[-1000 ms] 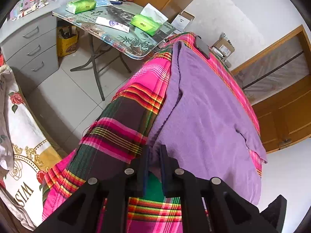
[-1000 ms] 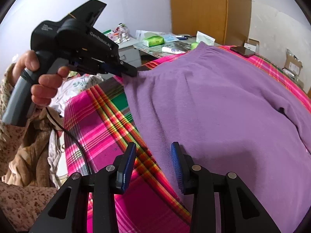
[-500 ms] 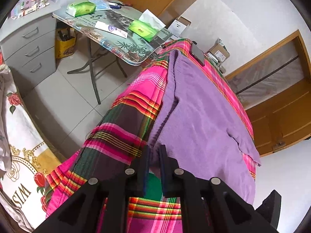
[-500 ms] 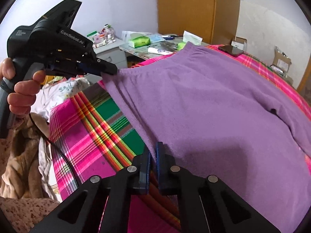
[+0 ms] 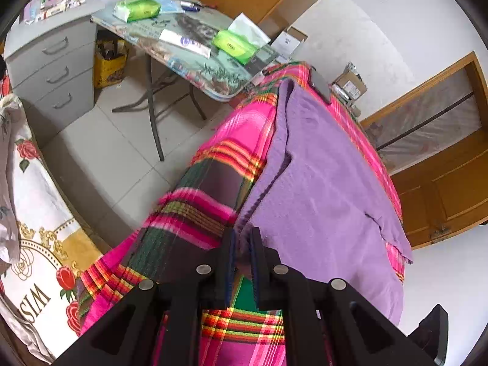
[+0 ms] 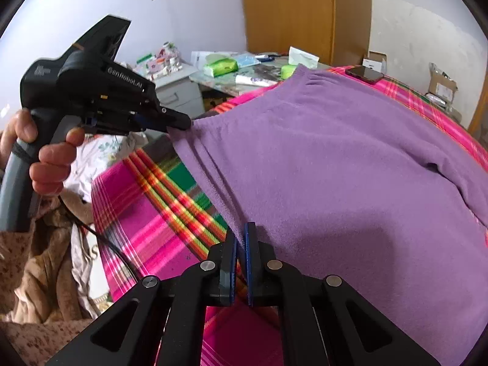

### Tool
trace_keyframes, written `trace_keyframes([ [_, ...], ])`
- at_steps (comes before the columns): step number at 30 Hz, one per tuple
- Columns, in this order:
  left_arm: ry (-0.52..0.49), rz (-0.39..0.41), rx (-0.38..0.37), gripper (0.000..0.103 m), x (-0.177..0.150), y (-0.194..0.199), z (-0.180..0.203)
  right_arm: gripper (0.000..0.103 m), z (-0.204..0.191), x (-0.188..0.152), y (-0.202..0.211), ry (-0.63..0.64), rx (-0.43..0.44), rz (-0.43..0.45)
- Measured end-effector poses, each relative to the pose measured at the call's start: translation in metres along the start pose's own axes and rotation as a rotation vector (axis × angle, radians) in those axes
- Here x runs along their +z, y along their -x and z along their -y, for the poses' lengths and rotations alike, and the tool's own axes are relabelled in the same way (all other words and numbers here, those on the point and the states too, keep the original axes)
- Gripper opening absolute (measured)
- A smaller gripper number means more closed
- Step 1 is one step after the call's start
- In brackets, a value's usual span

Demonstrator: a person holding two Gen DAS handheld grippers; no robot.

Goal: Fold clothes

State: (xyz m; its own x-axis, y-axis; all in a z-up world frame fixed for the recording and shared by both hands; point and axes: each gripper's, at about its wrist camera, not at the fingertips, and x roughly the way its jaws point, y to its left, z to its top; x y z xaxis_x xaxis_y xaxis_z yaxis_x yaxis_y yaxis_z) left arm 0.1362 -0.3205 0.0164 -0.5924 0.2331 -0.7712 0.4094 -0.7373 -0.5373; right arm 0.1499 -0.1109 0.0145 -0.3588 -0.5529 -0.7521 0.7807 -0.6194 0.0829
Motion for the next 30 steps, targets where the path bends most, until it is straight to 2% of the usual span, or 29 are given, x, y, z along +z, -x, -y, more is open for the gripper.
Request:
trace_keyframes([
  [5, 0.006, -0.005, 0.032, 0.01, -0.001, -0.005, -0.003, 0.005, -0.006, 0.006, -0.002, 0.004, 0.024, 0.014],
  [11, 0.004, -0.013, 0.04, 0.01, -0.005, -0.008, -0.003, 0.004, -0.009, 0.0, -0.015, -0.011, 0.067, -0.027],
  [16, -0.024, -0.012, 0.07, 0.012, -0.006, -0.008, 0.003, 0.004, -0.008, 0.001, -0.014, -0.018, 0.066, -0.027],
  [19, -0.051, 0.001, 0.101, 0.014, -0.006, -0.003, 0.006, 0.005, -0.009, 0.001, -0.013, -0.021, 0.072, -0.027],
  [26, -0.075, 0.089, 0.114, 0.014, 0.004, 0.022, 0.012, 0.007, -0.008, 0.002, -0.008, -0.035, 0.101, -0.023],
  [30, -0.154, 0.077, 0.105, 0.015, 0.015, 0.014, 0.033, 0.008, -0.004, 0.004, 0.001, -0.055, 0.134, -0.003],
])
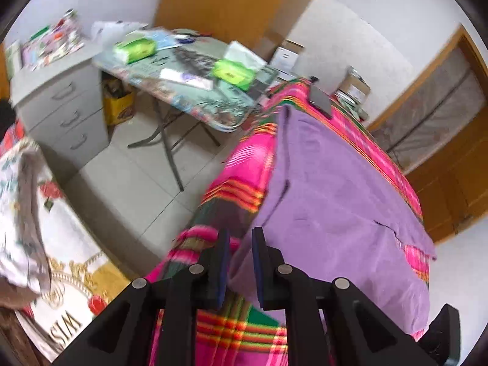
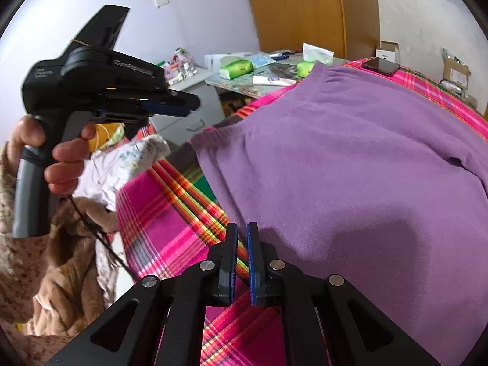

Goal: Fold clothes

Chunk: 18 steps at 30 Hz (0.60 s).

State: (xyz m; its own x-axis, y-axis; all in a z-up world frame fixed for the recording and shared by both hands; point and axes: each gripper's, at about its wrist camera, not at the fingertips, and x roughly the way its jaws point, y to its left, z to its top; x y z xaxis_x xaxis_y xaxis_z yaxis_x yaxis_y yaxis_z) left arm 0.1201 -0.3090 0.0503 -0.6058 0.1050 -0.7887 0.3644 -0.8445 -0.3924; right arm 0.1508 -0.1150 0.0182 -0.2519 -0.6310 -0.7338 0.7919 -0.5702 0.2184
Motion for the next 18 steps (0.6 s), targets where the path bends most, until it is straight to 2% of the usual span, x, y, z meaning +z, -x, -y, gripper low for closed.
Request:
trace_keyframes([
  [3, -0.061, -0.036, -0.038, 0.017, 0.011, -0.016, 0.02, 0.014, -0.001, 0.001, 0.006, 0.012, -0.006, 0.013],
  [10, -0.184, -0.103, -0.093, 0.021, 0.033, -0.052, 0.062, 0.015, 0.014, 0.0, 0.025, -0.048, -0.005, 0.07],
  [15, -0.168, -0.122, -0.081, 0.025, 0.053, -0.077, 0.066, 0.016, 0.035, 0.001, 0.03, -0.128, -0.028, 0.085],
  [18, -0.157, -0.145, -0.049, 0.025, 0.06, -0.09, 0.063, 0.016, 0.042, 0.002, 0.029, -0.153, -0.033, 0.081],
])
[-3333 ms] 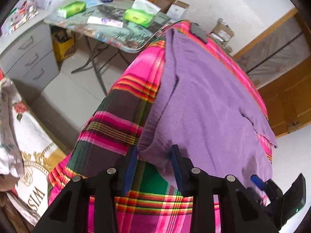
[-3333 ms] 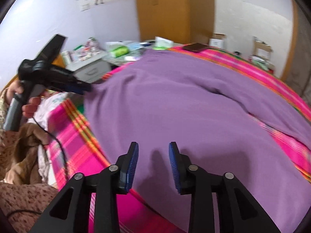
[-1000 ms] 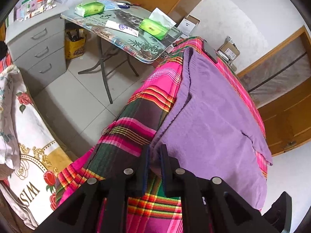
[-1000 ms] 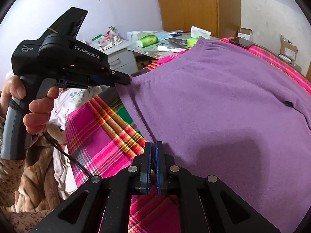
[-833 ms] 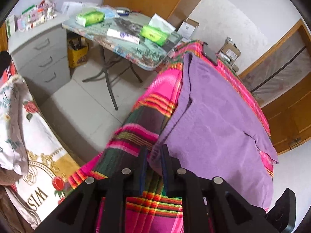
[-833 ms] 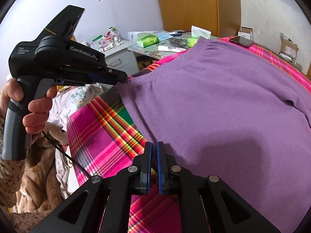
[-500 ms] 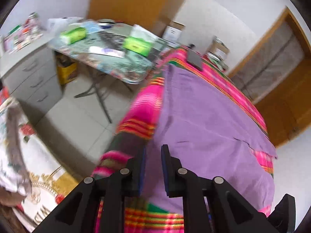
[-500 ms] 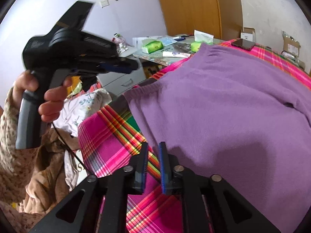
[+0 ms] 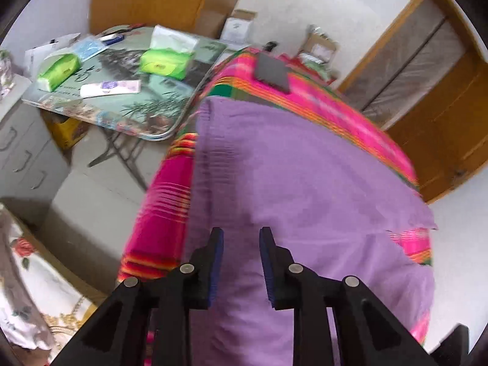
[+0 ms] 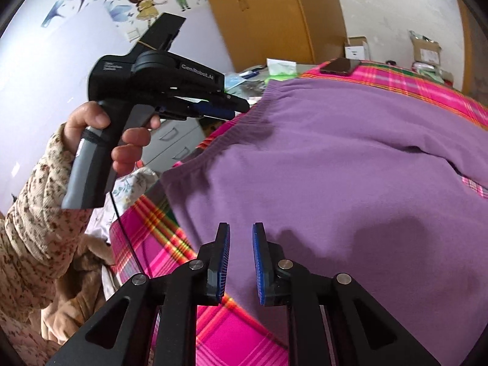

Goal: Fold clothes

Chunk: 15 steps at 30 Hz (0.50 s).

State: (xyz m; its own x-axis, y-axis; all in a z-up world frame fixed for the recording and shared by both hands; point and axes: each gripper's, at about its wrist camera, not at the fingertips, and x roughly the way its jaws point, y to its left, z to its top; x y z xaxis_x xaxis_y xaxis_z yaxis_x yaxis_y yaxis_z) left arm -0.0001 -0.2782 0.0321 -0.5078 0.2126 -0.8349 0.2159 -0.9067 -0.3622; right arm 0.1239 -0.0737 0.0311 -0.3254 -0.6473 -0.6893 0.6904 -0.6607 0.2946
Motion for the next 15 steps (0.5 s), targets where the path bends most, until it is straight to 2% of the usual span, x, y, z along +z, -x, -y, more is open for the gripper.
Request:
trace_keyframes([
  [4, 0.01, -0.061, 0.046, 0.025, 0.001, -0.016, -0.005, 0.016, 0.007, 0.001, -0.002, -0.028, 0.005, -0.011],
  [7, 0.018, -0.078, 0.041, 0.025, 0.0, -0.019, -0.009, 0.016, 0.011, 0.003, -0.003, -0.036, 0.01, -0.011],
  [15, 0.068, -0.148, -0.099, 0.025, -0.004, -0.021, -0.017, 0.016, 0.017, 0.011, -0.01, -0.043, 0.016, -0.019],
])
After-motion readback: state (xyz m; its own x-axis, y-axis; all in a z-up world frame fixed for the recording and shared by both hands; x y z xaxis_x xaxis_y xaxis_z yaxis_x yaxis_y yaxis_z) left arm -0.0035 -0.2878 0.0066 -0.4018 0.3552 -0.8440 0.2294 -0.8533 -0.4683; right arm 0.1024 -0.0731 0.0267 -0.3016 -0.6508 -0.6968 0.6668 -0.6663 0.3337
